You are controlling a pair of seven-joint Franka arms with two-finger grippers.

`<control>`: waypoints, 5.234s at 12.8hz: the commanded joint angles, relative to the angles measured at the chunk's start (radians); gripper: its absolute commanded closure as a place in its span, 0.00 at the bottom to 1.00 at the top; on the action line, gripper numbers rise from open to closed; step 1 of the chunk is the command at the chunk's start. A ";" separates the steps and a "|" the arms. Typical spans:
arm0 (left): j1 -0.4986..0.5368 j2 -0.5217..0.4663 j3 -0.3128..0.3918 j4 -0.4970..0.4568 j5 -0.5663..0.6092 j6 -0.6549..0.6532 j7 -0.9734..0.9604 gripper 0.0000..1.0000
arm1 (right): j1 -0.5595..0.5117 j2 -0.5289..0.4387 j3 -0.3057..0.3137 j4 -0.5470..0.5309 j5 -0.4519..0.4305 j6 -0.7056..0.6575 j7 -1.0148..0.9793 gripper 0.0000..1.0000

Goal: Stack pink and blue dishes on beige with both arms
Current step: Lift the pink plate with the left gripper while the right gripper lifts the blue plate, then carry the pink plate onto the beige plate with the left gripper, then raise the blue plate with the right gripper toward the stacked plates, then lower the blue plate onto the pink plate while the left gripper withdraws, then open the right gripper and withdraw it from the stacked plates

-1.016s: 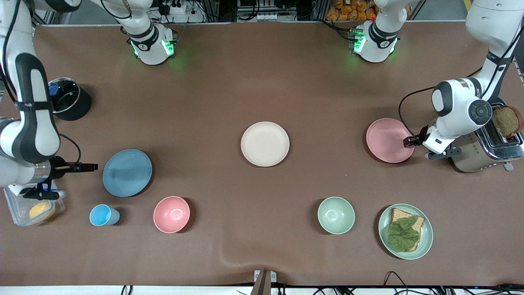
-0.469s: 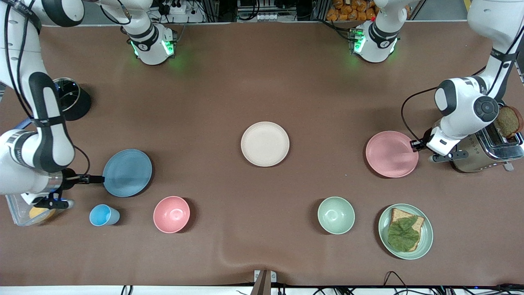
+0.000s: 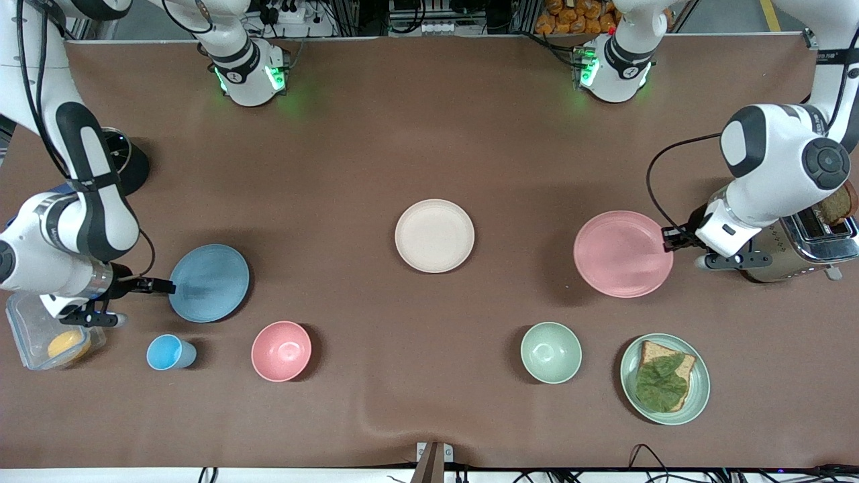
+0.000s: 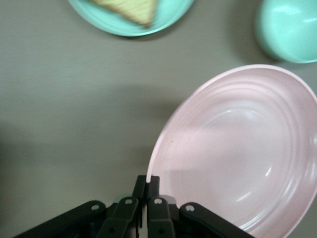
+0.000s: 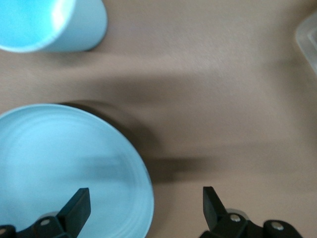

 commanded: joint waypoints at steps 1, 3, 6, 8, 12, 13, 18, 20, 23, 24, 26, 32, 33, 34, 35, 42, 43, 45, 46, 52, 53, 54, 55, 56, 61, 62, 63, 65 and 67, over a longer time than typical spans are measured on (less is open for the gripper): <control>-0.051 0.062 -0.063 0.051 -0.065 -0.019 -0.089 1.00 | -0.011 -0.098 0.011 -0.183 -0.010 0.141 -0.005 0.00; -0.152 0.114 -0.076 0.100 -0.082 -0.015 -0.199 1.00 | 0.004 -0.109 0.011 -0.288 -0.010 0.300 -0.004 0.00; -0.321 0.162 -0.074 0.114 -0.072 0.062 -0.420 1.00 | 0.009 -0.091 0.012 -0.291 -0.009 0.313 0.006 0.00; -0.386 0.200 -0.074 0.108 -0.066 0.132 -0.497 1.00 | 0.007 -0.056 0.014 -0.290 -0.003 0.313 0.007 0.00; -0.489 0.286 -0.071 0.100 -0.066 0.247 -0.585 1.00 | 0.007 -0.042 0.015 -0.285 -0.001 0.312 -0.004 1.00; -0.505 0.312 -0.073 0.099 -0.066 0.276 -0.593 1.00 | 0.007 -0.040 0.015 -0.285 -0.001 0.312 -0.013 1.00; -0.556 0.369 -0.067 0.070 -0.014 0.320 -0.626 1.00 | 0.010 -0.051 0.015 -0.284 -0.001 0.312 -0.068 1.00; -0.553 0.366 -0.067 0.053 -0.006 0.320 -0.626 1.00 | 0.012 -0.074 0.017 -0.280 -0.001 0.307 -0.094 1.00; -0.555 0.372 -0.067 0.053 0.005 0.321 -0.626 1.00 | 0.024 -0.143 0.020 -0.230 -0.001 0.193 -0.126 1.00; -0.555 0.374 -0.067 0.056 0.008 0.321 -0.628 1.00 | 0.035 -0.163 0.020 -0.195 -0.003 0.127 -0.141 1.00; -0.555 0.374 -0.067 0.057 0.010 0.321 -0.628 1.00 | 0.055 -0.177 0.020 -0.083 -0.003 -0.049 -0.160 1.00; -0.552 0.386 -0.065 0.080 0.010 0.321 -0.629 1.00 | 0.168 -0.167 0.022 0.112 0.074 -0.327 -0.129 1.00; -0.553 0.388 -0.065 0.080 0.008 0.321 -0.629 1.00 | 0.191 -0.166 0.022 0.112 0.123 -0.327 -0.122 1.00; -0.550 0.389 -0.065 0.082 0.008 0.321 -0.629 1.00 | 0.226 -0.154 0.020 0.111 0.170 -0.327 -0.093 1.00; -0.550 0.391 -0.065 0.082 0.008 0.321 -0.628 1.00 | 0.266 -0.134 0.020 0.111 0.202 -0.325 -0.038 1.00; -0.549 0.426 -0.065 0.128 0.008 0.321 -0.629 0.94 | 0.387 -0.118 0.022 0.109 0.244 -0.443 0.015 1.00; -0.549 0.426 -0.065 0.128 0.008 0.321 -0.628 0.83 | 0.407 -0.118 0.020 0.109 0.246 -0.464 0.022 1.00; -0.545 0.425 -0.065 0.129 0.010 0.321 -0.628 0.00 | 0.443 -0.118 0.022 0.109 0.247 -0.488 0.026 1.00; -0.544 0.417 -0.065 0.129 0.010 0.321 -0.628 0.00 | 0.455 -0.118 0.022 0.108 0.247 -0.489 0.026 1.00; -0.314 0.155 -0.062 0.146 0.121 0.069 -0.613 0.00 | 0.570 -0.094 0.019 0.103 0.367 -0.419 0.058 1.00; -0.259 0.111 -0.062 0.164 0.150 0.004 -0.587 0.00 | 0.613 -0.088 0.019 0.102 0.365 -0.370 0.087 1.00; -0.202 0.074 -0.065 0.200 0.175 -0.077 -0.523 0.00 | 0.659 -0.070 0.017 0.103 0.364 -0.324 0.140 1.00; -0.155 0.040 -0.065 0.245 0.180 -0.152 -0.428 0.00 | 0.696 -0.057 0.017 0.103 0.356 -0.261 0.203 1.00; -0.113 0.011 -0.064 0.298 0.180 -0.229 -0.353 0.00 | 0.729 -0.039 0.017 0.106 0.352 -0.214 0.245 1.00; -0.106 -0.052 0.020 0.485 0.169 -0.513 -0.197 0.00 | 0.812 0.016 0.012 0.112 0.344 -0.084 0.363 1.00; -0.219 -0.075 0.168 0.487 0.168 -0.532 -0.176 0.00 | 0.806 0.026 0.012 0.112 0.338 -0.072 0.363 1.00; -0.317 -0.082 0.294 0.491 0.157 -0.541 -0.112 0.00 | 0.799 0.029 0.012 0.112 0.335 -0.066 0.363 1.00; -0.317 -0.092 0.317 0.491 0.107 -0.542 -0.076 0.00 | 0.811 0.035 0.012 0.111 0.336 -0.060 0.368 1.00; -0.296 -0.111 0.302 0.490 0.096 -0.552 -0.074 0.00 | 0.820 0.043 0.012 0.111 0.336 -0.035 0.386 1.00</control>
